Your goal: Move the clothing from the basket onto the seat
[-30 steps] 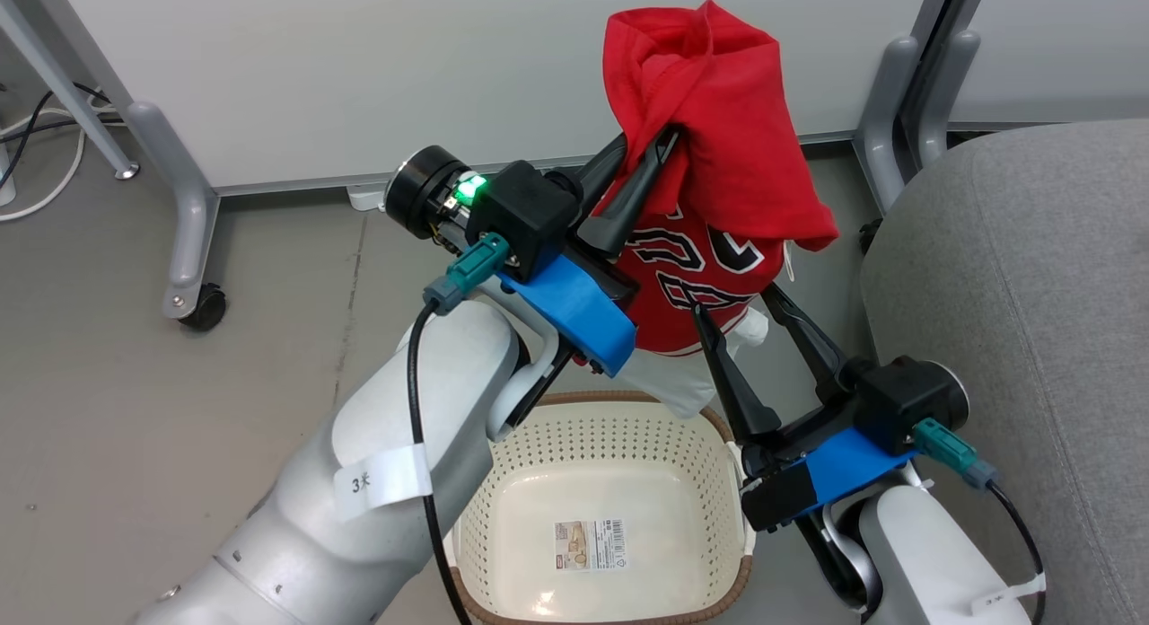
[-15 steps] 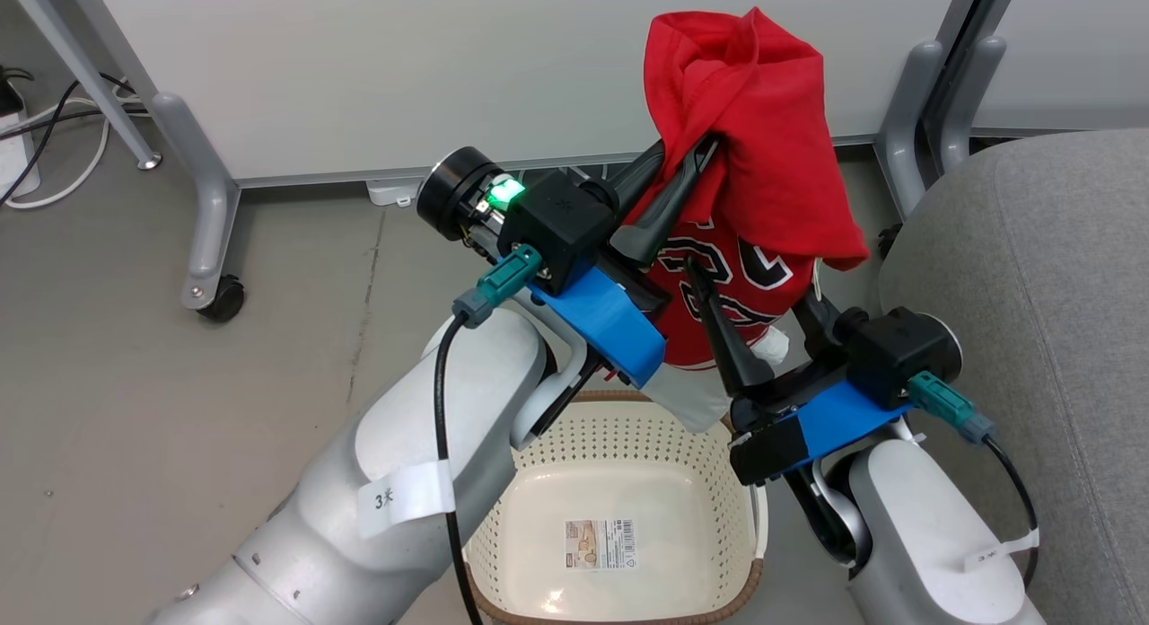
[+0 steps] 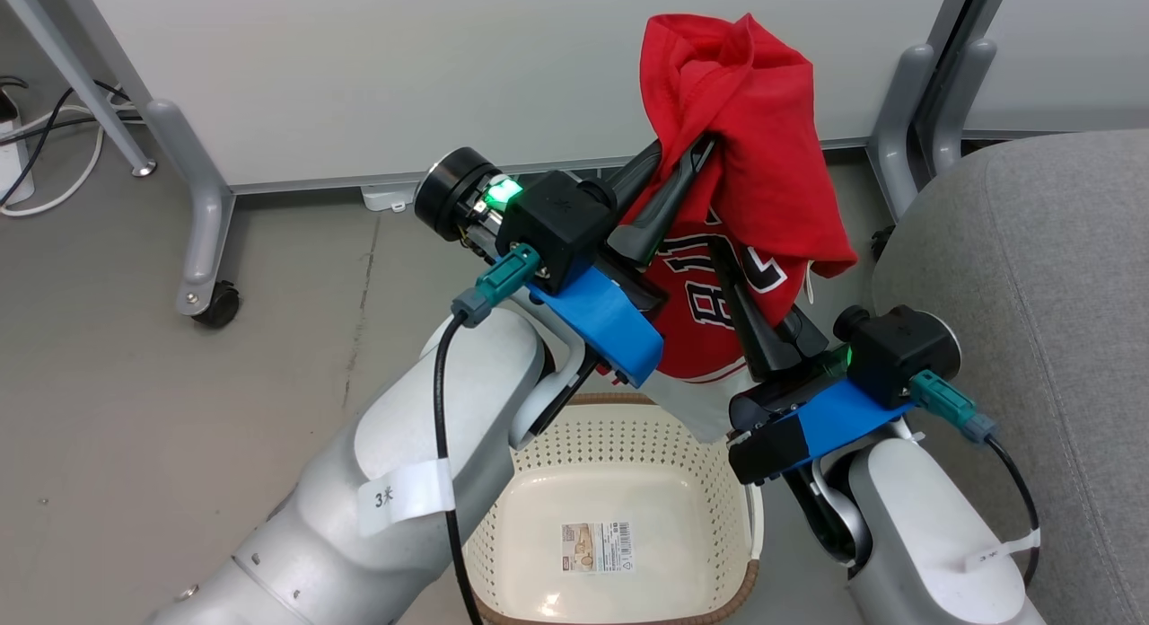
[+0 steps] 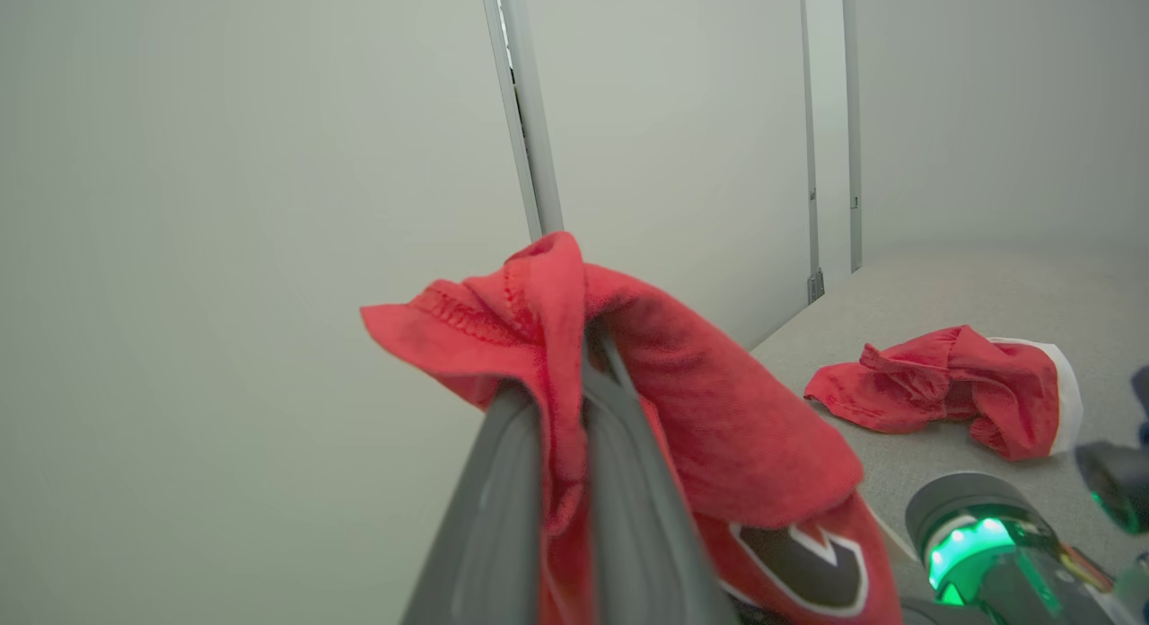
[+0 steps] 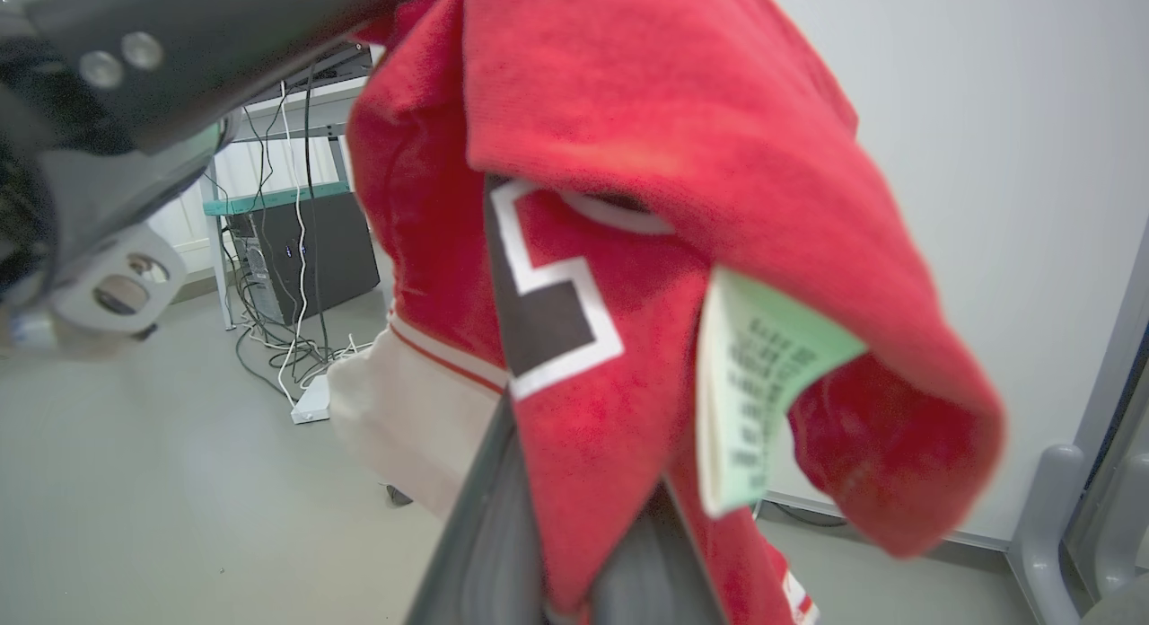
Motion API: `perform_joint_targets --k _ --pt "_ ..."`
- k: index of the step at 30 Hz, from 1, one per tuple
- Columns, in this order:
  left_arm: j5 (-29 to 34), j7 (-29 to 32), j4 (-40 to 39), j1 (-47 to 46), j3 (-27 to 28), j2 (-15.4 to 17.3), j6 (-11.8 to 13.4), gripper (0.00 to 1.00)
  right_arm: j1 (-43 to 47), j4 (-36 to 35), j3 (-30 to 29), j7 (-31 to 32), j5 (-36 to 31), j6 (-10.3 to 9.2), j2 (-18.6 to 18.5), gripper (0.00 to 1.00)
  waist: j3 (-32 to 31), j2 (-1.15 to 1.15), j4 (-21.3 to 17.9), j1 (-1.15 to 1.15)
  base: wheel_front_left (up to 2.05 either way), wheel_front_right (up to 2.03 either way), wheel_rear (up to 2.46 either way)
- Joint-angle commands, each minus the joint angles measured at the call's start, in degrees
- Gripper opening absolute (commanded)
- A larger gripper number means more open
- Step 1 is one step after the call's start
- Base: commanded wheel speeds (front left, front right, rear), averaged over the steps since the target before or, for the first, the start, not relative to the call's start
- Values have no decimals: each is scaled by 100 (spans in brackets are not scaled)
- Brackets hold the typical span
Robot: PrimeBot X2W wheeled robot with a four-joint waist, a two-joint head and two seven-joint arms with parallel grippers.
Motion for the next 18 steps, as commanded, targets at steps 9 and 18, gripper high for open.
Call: perform_joint_targets --k 9,18 --pt "70 -28 58 62 -19 17 40 100 55 -2 -5 -19 -18 1 10 0 -5 0 -1 0 0 0 0" --pt "128 -28 45 65 2 44 60 100 115 -3 -27 -19 -39 1 11 0 -6 0 -9 0 0 0 0"
